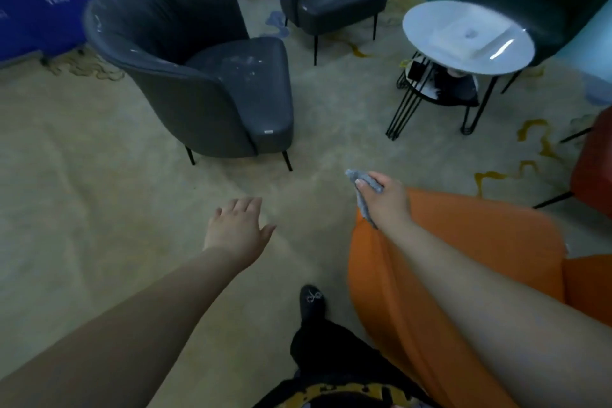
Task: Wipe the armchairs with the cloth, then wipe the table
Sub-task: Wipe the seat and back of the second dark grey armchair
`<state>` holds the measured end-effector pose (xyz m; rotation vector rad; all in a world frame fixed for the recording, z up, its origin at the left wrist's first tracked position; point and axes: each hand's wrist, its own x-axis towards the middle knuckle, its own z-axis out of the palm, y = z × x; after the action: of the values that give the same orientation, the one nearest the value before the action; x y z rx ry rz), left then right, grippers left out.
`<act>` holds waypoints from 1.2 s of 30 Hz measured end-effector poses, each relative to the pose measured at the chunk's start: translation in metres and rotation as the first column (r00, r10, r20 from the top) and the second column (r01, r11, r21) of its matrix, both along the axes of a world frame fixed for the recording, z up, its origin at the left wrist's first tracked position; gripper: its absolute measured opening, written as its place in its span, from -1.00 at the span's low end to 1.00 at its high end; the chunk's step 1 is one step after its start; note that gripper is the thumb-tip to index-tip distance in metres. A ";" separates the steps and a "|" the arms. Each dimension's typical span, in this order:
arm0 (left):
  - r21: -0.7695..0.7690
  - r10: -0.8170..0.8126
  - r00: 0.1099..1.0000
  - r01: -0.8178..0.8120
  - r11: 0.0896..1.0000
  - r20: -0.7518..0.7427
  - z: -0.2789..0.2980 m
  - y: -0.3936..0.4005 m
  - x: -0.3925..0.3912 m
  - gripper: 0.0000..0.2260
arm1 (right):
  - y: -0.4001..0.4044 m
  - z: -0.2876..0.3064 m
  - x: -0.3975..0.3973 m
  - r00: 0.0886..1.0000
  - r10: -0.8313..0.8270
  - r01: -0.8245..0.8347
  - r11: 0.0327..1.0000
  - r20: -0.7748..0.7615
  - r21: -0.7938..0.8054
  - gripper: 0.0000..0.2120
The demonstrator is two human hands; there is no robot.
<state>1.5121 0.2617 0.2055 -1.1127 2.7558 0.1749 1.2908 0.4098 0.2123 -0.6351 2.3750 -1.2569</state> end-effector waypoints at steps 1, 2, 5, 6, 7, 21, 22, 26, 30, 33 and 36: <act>-0.004 -0.007 1.000 0.007 1.000 0.012 0.000 -0.011 -0.003 -0.41 | -0.010 -0.003 -0.007 1.000 -0.005 0.005 1.000 0.000 0.014 -0.87; -0.013 -0.019 1.000 0.020 1.000 0.023 -0.001 -0.023 -0.008 -0.41 | -0.022 -0.007 -0.014 1.000 -0.010 0.010 1.000 0.018 0.030 -0.85; -0.060 -0.078 0.995 0.082 0.995 0.067 -0.003 -0.065 -0.030 -0.41 | -0.064 -0.024 -0.035 0.999 -0.009 0.007 0.999 0.052 0.034 -0.80; -0.068 -0.096 0.992 0.102 0.992 0.086 -0.004 -0.080 -0.039 -0.41 | -0.079 -0.028 -0.042 0.999 -0.004 0.002 0.999 0.052 0.036 -0.81; -0.069 -0.108 0.989 0.116 0.991 0.102 -0.004 -0.094 -0.049 -0.41 | -0.094 -0.031 -0.050 0.999 0.000 -0.002 0.999 0.054 0.036 -0.82; -0.067 -0.090 0.986 0.100 0.993 0.138 -0.001 -0.254 -0.155 -0.40 | -0.242 -0.026 -0.172 0.998 -0.017 0.012 0.997 0.067 0.074 -0.80; -0.068 -0.088 0.985 0.099 0.993 0.146 -0.003 -0.268 -0.161 -0.40 | -0.250 -0.026 -0.180 0.998 -0.029 0.025 0.997 0.055 0.072 -0.81; -0.050 -0.057 0.987 0.065 0.997 0.148 -0.014 -0.325 -0.196 -0.39 | -0.287 -0.026 -0.218 0.997 -0.068 0.065 0.993 0.031 0.102 -0.80; -0.022 -0.056 0.992 0.059 0.998 0.117 -0.024 -0.384 -0.246 -0.38 | -0.336 -0.021 -0.267 0.999 -0.028 0.025 0.993 0.024 0.113 -0.78; 0.014 -0.052 0.993 0.051 0.999 0.108 -0.026 -0.417 -0.277 -0.38 | -0.367 -0.010 -0.297 0.999 -0.037 0.035 0.991 0.011 0.130 -0.79; 0.026 -0.074 0.989 0.071 0.997 0.128 -0.027 -0.450 -0.314 -0.38 | -0.398 -0.002 -0.331 0.999 -0.050 0.049 0.992 0.000 0.114 -0.83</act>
<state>1.1983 -0.1887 0.1782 -0.9799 2.6684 0.1185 0.9602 0.0118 0.2101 -0.5424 2.4540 -1.1313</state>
